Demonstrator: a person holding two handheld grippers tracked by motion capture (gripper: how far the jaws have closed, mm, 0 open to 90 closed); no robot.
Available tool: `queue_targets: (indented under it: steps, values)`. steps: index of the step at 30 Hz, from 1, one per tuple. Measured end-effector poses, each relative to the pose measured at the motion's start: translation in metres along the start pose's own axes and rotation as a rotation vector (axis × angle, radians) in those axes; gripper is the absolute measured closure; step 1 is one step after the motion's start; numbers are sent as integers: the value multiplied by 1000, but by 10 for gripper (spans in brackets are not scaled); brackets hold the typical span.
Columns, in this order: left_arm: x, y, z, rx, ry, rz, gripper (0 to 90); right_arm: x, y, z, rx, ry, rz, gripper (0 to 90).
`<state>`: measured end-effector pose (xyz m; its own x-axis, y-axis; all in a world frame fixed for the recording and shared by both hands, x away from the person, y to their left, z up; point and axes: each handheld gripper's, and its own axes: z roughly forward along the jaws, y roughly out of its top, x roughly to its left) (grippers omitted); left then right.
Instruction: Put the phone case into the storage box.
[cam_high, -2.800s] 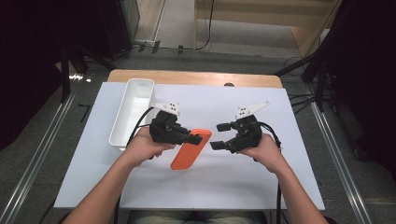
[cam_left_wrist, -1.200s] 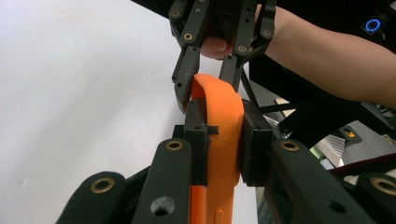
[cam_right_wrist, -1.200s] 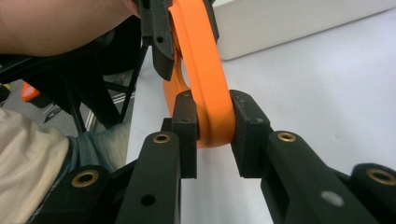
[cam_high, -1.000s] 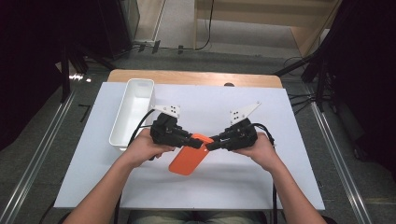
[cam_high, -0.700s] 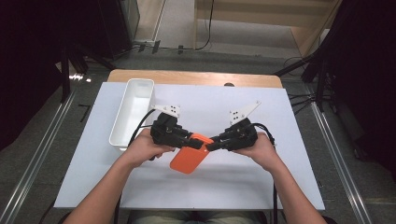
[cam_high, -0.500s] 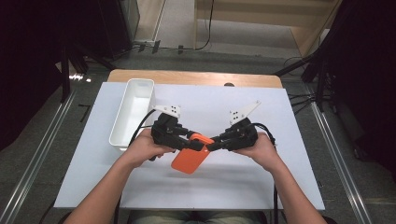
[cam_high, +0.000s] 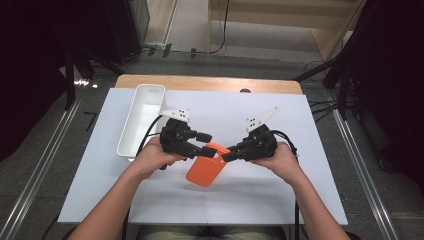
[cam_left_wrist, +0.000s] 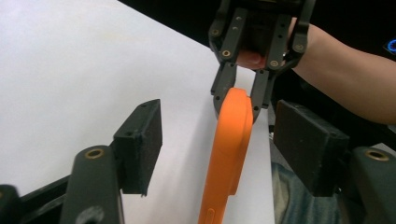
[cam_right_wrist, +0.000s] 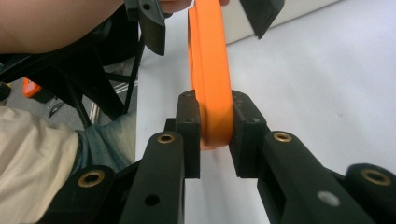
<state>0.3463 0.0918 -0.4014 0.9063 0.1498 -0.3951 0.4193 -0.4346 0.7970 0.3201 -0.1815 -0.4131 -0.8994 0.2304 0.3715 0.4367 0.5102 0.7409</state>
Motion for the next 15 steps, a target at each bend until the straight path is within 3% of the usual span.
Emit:
queue_targets:
  steps: [10,15]
  values:
    - [4,1,-3,-17,56,-41,320,1,1,-5,5,-29,50,747]
    - [5,0,-7,-35,97,-43,320,1,3,-8,9,-47,101,747]
